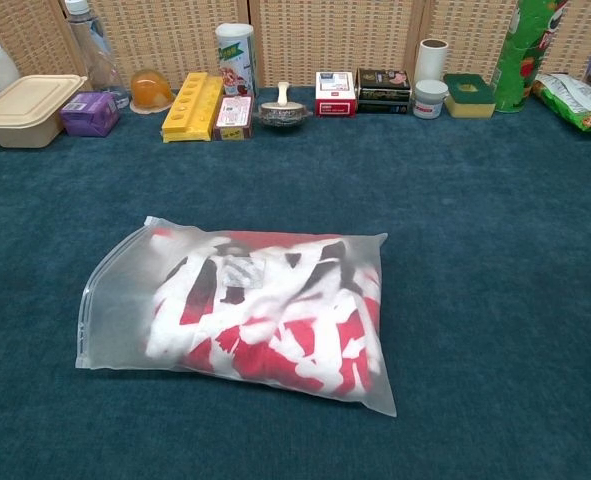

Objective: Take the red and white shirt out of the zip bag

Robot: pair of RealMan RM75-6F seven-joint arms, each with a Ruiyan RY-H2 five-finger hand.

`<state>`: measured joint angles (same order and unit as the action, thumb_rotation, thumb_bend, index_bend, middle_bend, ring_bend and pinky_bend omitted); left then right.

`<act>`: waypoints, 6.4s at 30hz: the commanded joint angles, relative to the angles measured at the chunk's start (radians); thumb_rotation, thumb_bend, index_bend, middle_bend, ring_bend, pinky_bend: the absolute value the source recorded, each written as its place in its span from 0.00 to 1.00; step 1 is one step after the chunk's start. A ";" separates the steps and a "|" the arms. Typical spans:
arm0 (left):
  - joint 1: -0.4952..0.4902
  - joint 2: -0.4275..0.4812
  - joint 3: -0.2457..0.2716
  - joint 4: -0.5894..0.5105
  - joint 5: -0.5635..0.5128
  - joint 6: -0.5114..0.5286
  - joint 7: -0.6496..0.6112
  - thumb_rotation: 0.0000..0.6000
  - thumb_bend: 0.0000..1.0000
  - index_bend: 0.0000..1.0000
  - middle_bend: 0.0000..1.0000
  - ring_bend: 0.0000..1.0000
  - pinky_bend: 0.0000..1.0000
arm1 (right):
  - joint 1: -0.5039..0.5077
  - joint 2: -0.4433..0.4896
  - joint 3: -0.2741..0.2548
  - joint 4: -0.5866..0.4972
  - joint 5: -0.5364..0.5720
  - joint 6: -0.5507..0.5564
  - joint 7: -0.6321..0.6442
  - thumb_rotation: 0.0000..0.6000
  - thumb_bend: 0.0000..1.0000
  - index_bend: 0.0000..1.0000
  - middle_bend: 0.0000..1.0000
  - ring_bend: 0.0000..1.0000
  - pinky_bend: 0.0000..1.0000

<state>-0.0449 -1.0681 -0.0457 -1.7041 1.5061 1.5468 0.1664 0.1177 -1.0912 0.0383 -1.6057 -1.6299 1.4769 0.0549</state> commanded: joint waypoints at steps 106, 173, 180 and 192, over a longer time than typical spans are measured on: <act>-0.010 0.034 0.000 0.183 -0.029 -0.035 -0.218 1.00 0.19 0.52 0.46 0.37 0.30 | 1.177 -0.586 0.008 -0.161 1.227 -0.463 -1.159 1.00 0.02 0.06 0.16 0.24 0.23; -0.702 0.030 -0.059 -0.068 0.186 -0.709 -0.323 1.00 0.23 0.52 1.00 0.93 0.90 | 0.863 -0.187 0.123 -0.232 0.473 -0.816 -0.057 1.00 0.15 0.82 0.83 1.00 1.00; -0.698 -0.024 -0.068 -0.056 0.103 -0.695 -0.254 1.00 0.16 0.52 1.00 0.93 0.90 | 0.850 -0.174 0.123 -0.225 0.417 -0.826 0.002 1.00 0.15 0.82 0.83 1.00 1.00; -0.719 -0.082 -0.098 -0.058 -0.034 -0.711 -0.270 0.74 0.12 0.52 1.00 0.93 0.90 | 0.841 -0.164 0.116 -0.213 0.359 -0.835 0.047 1.00 0.15 0.82 0.83 1.00 1.00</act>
<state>-0.7575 -1.1423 -0.1379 -1.7601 1.4880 0.8460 -0.0896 0.9590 -1.2559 0.1550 -1.8196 -1.2698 0.6425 0.1012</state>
